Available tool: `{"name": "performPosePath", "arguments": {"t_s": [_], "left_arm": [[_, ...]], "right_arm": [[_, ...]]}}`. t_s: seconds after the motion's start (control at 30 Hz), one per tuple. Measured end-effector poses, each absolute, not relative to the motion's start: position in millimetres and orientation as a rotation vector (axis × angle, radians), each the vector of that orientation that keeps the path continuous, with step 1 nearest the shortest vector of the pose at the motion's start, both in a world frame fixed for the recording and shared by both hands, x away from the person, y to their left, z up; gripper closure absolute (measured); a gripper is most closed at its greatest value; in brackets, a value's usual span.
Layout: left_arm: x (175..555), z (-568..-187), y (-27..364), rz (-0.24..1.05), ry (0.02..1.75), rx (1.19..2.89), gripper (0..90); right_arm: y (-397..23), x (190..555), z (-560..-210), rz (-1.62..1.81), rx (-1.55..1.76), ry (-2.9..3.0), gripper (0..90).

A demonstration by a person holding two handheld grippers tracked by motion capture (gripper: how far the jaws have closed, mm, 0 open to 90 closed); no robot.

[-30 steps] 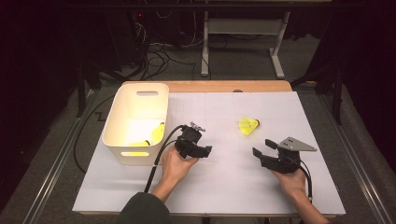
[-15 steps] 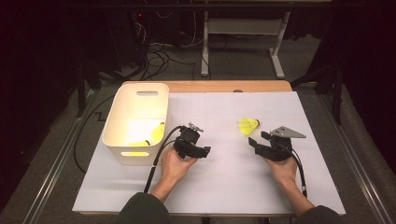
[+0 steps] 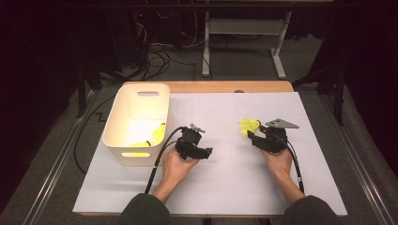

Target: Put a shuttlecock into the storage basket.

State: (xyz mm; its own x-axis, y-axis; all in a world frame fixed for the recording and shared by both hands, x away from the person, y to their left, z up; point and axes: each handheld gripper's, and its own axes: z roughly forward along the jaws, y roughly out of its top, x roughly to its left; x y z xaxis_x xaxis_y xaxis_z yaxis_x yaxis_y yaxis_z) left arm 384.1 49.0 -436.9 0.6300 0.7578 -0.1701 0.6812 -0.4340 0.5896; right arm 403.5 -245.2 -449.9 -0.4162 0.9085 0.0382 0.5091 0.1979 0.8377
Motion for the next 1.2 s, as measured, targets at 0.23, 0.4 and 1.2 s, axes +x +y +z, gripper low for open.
{"name": "performPosePath", "arguments": {"t_s": [0.23,0.4,1.2], "left_arm": [[383,-435,52,0.168,1.114,2.228,36.8],[384,-435,53,0.169,1.114,2.229,36.8],[382,-433,53,0.189,1.116,2.23,37.9]], "right_arm": [[-238,415,-448,1.068,1.345,1.988,45.3],[-233,421,-448,1.035,1.355,1.983,47.5],[-246,419,-451,0.886,1.397,1.939,89.7]]}}
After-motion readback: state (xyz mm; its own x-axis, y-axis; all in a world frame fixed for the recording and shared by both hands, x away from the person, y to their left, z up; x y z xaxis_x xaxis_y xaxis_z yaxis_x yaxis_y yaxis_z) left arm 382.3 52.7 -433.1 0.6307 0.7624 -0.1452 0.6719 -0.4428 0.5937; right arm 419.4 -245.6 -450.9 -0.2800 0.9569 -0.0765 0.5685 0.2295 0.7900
